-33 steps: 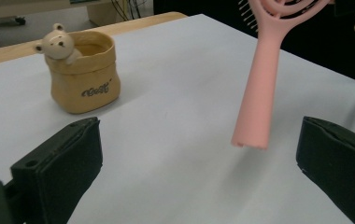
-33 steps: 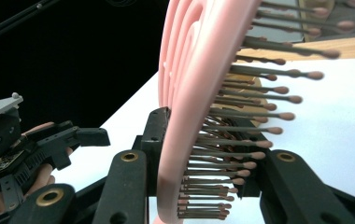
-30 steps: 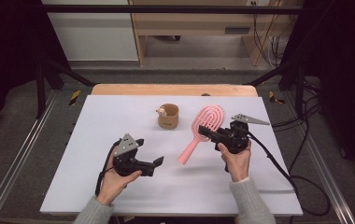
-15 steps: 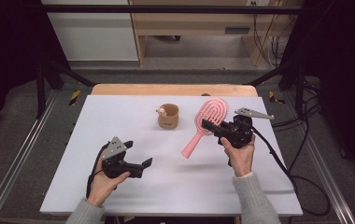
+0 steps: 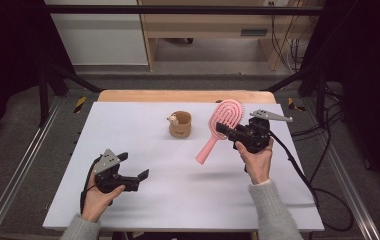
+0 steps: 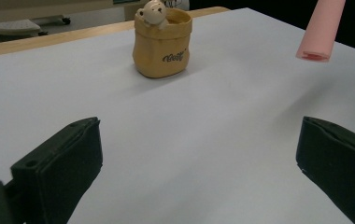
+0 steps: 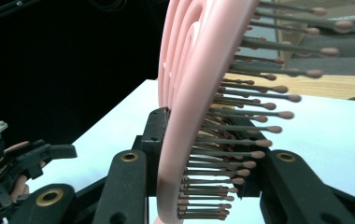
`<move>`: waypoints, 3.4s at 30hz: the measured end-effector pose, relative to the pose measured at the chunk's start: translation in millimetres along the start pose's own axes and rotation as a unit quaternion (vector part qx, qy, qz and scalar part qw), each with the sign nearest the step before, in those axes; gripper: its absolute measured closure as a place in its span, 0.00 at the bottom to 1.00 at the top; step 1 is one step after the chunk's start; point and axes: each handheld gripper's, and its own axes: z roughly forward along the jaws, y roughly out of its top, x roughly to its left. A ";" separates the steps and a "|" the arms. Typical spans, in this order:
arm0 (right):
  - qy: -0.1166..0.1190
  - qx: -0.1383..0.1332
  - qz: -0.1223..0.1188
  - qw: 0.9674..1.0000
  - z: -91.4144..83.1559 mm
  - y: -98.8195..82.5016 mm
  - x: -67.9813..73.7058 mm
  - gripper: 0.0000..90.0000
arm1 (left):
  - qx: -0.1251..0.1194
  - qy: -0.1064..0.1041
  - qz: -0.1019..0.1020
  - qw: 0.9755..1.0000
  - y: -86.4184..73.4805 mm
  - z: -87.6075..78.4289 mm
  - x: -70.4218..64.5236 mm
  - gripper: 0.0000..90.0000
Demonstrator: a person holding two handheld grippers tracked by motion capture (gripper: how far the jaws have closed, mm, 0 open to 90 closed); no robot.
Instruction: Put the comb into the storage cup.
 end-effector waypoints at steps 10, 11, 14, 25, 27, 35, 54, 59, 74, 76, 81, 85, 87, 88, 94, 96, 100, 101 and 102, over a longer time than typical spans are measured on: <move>-0.009 -0.003 -0.009 1.000 4.7 9.8 1.0 0.71 | -0.004 0.020 -0.004 1.000 -9.7 -11.3 14.3 0.01; -0.011 -0.003 -0.009 1.000 5.4 10.9 1.2 0.71 | -0.004 0.021 -0.004 1.000 -10.4 -12.1 15.5 0.01; -0.013 -0.004 -0.010 1.000 7.3 12.9 1.4 0.71 | -0.005 0.025 -0.005 1.000 -11.8 -14.2 17.8 0.01; -0.019 -0.002 -0.021 1.000 16.8 22.5 4.6 0.71 | -0.005 0.036 -0.009 0.999 -17.2 -20.8 27.3 0.01; -0.021 -0.003 -0.024 0.999 18.7 24.5 5.5 0.71 | -0.004 0.038 -0.009 0.999 -17.8 -21.5 28.5 0.01; -0.027 -0.005 -0.033 0.999 26.9 31.3 7.9 0.71 | -0.005 0.040 -0.013 0.999 -19.4 -22.8 31.6 0.01; -0.050 -0.010 -0.049 0.997 45.4 49.0 8.9 0.71 | -0.008 0.041 -0.016 0.999 -19.5 -25.0 34.3 0.01; -0.058 -0.011 -0.051 0.997 48.3 53.4 8.2 0.71 | -0.009 0.041 -0.015 0.999 -19.4 -25.3 34.4 0.01; -0.072 -0.011 -0.052 0.996 59.6 63.6 5.5 0.71 | -0.008 0.039 -0.016 0.999 -19.8 -25.0 34.8 0.01; -0.073 -0.012 -0.052 0.996 61.3 64.4 5.4 0.71 | -0.008 0.039 -0.016 0.999 -20.0 -24.7 34.8 0.01; -0.075 -0.011 -0.052 0.996 65.8 67.1 5.5 0.71 | -0.008 0.038 -0.015 0.999 -20.2 -24.1 34.6 0.01; -0.077 -0.013 -0.051 0.996 69.2 69.3 5.4 0.71 | -0.008 0.037 -0.014 0.999 -20.1 -24.7 35.1 0.01; -0.078 -0.013 -0.052 0.996 70.9 70.2 5.3 0.71 | -0.008 0.038 -0.016 0.999 -20.2 -24.8 35.3 0.01; -0.078 -0.013 -0.051 0.996 71.9 70.6 5.3 0.71 | -0.008 0.038 -0.016 0.999 -20.3 -24.9 35.5 0.01; -0.082 -0.013 -0.052 0.995 78.1 71.5 4.3 0.71 | -0.008 0.037 -0.017 0.999 -20.6 -24.4 35.4 0.01; -0.083 -0.013 -0.050 0.995 80.1 71.9 3.5 0.71 | -0.007 0.037 -0.016 0.999 -20.6 -24.2 35.4 0.01; -0.086 -0.013 -0.048 0.995 83.7 72.7 1.9 0.71 | -0.007 0.037 -0.016 0.999 -20.7 -24.2 35.5 0.01; -0.086 -0.013 -0.048 0.995 84.5 73.1 1.6 0.71 | -0.007 0.037 -0.016 0.999 -20.8 -24.1 35.5 0.01; -0.087 -0.014 -0.048 0.995 85.4 73.4 1.4 0.71 | -0.007 0.037 -0.016 0.999 -20.8 -24.1 35.5 0.01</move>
